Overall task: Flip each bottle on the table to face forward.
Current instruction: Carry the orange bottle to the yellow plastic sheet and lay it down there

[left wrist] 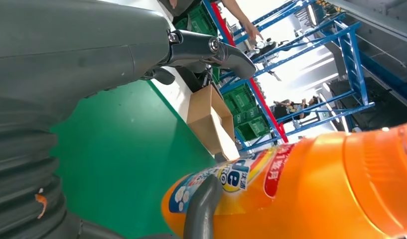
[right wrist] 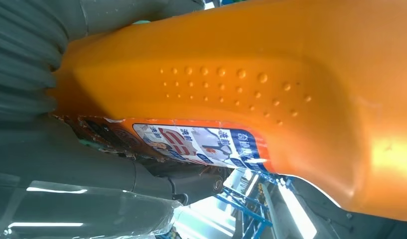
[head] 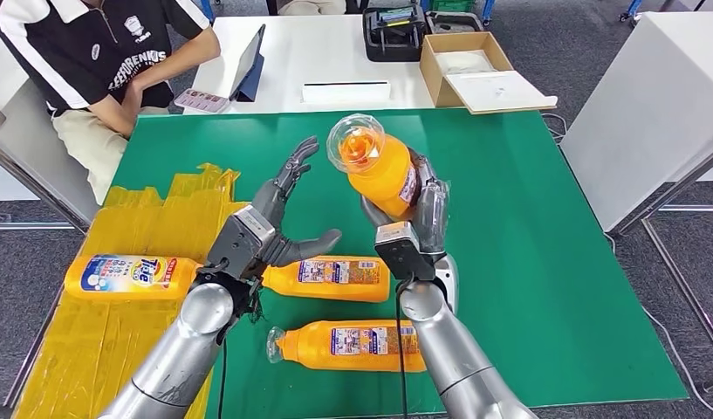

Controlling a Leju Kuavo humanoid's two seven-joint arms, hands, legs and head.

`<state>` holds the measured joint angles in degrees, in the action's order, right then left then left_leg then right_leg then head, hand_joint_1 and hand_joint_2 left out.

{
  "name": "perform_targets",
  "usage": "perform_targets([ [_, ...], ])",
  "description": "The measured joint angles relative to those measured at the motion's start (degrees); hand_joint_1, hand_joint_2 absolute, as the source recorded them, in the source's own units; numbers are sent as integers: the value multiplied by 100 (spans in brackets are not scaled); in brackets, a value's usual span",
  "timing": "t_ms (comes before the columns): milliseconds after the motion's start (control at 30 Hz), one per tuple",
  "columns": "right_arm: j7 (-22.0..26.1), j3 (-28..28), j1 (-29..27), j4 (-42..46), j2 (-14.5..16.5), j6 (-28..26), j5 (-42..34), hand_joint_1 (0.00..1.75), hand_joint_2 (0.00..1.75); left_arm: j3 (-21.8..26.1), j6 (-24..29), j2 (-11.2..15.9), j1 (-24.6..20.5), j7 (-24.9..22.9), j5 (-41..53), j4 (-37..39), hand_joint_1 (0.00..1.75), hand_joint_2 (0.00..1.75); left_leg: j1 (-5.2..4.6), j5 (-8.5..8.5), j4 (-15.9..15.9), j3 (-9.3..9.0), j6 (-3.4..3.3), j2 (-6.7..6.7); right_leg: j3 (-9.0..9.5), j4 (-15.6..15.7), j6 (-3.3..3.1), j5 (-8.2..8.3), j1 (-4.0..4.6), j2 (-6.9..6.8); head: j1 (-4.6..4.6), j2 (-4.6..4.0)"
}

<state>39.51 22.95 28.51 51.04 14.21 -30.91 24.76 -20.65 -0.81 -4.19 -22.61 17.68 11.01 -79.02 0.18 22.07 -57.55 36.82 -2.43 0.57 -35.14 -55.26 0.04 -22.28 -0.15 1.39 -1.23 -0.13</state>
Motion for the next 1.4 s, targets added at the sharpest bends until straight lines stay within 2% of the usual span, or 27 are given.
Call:
perform_targets([
  [367,31,-38,366,-581,172,-231,-277,175,175,57,17,-9,12,53,-71,38,0,175,0,0,0,1,0,-1,-1,0,0,0,0,0,-1,0],
  [667,35,123,483,-785,399,-140,-477,175,175,165,3,-55,46,98,-183,28,0,175,1,0,0,5,0,-1,-2,-2,0,0,0,1,1,0],
  [767,39,450,567,-871,521,-172,-862,175,175,269,-52,-55,76,109,-209,-15,0,175,3,0,0,5,1,-2,-4,-3,-1,-1,1,1,-1,0],
  [900,38,1244,644,-966,613,-245,-1403,175,175,448,-119,-59,181,88,-152,-168,0,175,5,1,1,5,1,-3,-7,-4,-2,-2,3,2,1,0],
  [1100,-8,2430,630,-1042,659,-305,-1644,175,175,666,30,-59,531,102,-73,-463,0,175,5,2,2,7,3,-2,-10,-4,-5,-5,3,1,1,0],
  [1233,-31,2836,612,-1081,658,-319,-1633,175,175,712,123,-56,725,113,-63,-632,0,175,4,2,2,8,3,-2,-11,-3,-4,-5,1,1,1,0],
  [1400,-37,3010,614,-1124,654,-317,-1625,175,175,749,148,-49,879,114,-57,-740,0,175,2,2,2,9,2,-1,-11,-3,-3,-4,0,0,1,0],
])
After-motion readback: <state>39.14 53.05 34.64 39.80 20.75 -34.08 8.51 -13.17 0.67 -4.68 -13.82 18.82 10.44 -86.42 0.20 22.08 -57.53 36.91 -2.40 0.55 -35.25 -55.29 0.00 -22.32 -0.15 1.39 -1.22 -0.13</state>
